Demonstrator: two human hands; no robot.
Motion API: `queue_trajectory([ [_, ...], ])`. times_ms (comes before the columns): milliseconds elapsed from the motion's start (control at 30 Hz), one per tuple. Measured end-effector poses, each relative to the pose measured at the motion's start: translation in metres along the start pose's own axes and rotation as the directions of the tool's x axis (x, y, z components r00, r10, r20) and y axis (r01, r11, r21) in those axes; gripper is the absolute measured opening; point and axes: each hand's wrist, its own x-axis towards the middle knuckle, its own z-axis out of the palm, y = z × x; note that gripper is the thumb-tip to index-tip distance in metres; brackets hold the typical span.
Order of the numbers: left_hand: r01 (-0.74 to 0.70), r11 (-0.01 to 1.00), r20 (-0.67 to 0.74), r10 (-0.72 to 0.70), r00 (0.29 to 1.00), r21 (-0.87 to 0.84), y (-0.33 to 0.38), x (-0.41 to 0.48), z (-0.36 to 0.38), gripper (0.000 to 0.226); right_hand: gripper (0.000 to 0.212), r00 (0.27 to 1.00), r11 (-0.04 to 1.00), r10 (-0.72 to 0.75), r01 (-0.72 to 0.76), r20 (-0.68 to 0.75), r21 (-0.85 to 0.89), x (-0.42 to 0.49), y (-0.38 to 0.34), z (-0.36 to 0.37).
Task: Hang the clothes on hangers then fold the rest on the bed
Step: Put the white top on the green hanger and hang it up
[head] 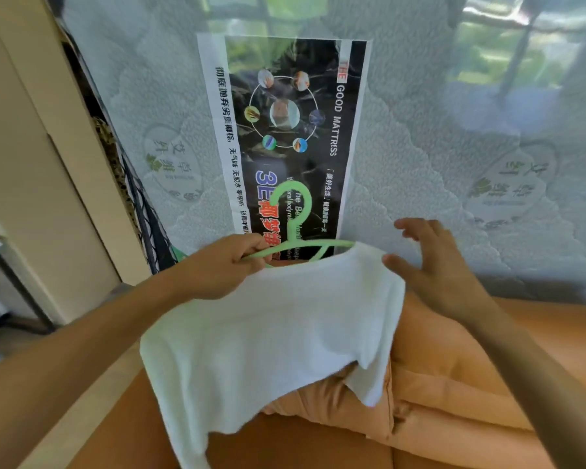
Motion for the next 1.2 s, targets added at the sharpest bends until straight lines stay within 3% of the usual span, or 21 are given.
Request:
queue_trajectory([
  [67, -0.040, 0.999, 0.031, 0.041, 0.999, -0.023, -0.002, -0.012, -0.003, 0.015, 0.045, 0.982, 1.000, 0.008, -0.011, 0.191, 0.015, 0.004, 0.008, -0.004],
  [167, -0.059, 0.996, 0.043, 0.062, 0.997, -0.071, -0.010, -0.036, -0.009, 0.014, 0.022, 0.920, 0.987, -0.030, -0.035, 0.392, 0.157, 0.007, 0.012, -0.002],
  [300, -0.069, 0.992, -0.017, 0.067, 0.998, -0.104, -0.023, -0.070, -0.018, 0.018, 0.039, 0.848, 0.967, -0.142, 0.008, 0.510, 0.256, 0.012, -0.001, 0.010],
  [400, -0.041, 0.994, -0.119, 0.028, 0.993, -0.103, -0.038, -0.096, -0.031, 0.018, 0.048, 0.738, 0.935, -0.262, 0.036, 0.622, 0.352, 0.011, -0.027, 0.019],
  [467, -0.021, 0.990, -0.172, -0.003, 0.985, -0.139, -0.046, -0.117, -0.040, 0.019, 0.046, 0.686, 0.887, -0.348, 0.021, 0.639, 0.461, 0.009, -0.048, 0.027],
  [533, 0.019, 0.979, -0.205, -0.061, 0.977, -0.204, -0.056, -0.140, -0.050, 0.023, 0.020, 0.660, 0.820, -0.421, -0.018, 0.623, 0.572, 0.002, -0.075, 0.034],
  [600, 0.052, 0.969, -0.231, -0.109, 0.967, -0.242, -0.066, -0.162, -0.057, 0.022, 0.013, 0.620, 0.767, -0.480, -0.046, 0.621, 0.639, -0.008, -0.105, 0.039],
  [733, 0.087, 0.976, -0.272, -0.141, 0.952, -0.201, -0.083, -0.209, -0.072, 0.019, 0.033, 0.479, 0.799, -0.543, 0.043, 0.690, 0.600, -0.031, -0.163, 0.064],
  [800, 0.110, 0.972, -0.290, -0.168, 0.942, -0.209, -0.092, -0.236, -0.082, 0.021, 0.045, 0.450, 0.795, -0.544, 0.008, 0.708, 0.606, -0.043, -0.187, 0.076],
  [933, 0.118, 0.970, -0.353, -0.190, 0.916, -0.214, -0.108, -0.301, -0.106, 0.022, 0.052, 0.514, 0.721, -0.545, -0.116, 0.663, 0.683, -0.062, -0.234, 0.099],
  [1033, 0.124, 0.966, -0.402, -0.209, 0.892, -0.226, -0.125, -0.356, -0.127, 0.028, 0.066, 0.569, 0.752, -0.532, -0.021, 0.627, 0.658, -0.080, -0.273, 0.119],
  [1200, 0.160, 0.961, -0.453, -0.250, 0.856, -0.226, -0.155, -0.446, -0.156, 0.027, 0.059, 0.474, 0.732, -0.601, 0.002, 0.644, 0.681, -0.126, -0.352, 0.135],
])
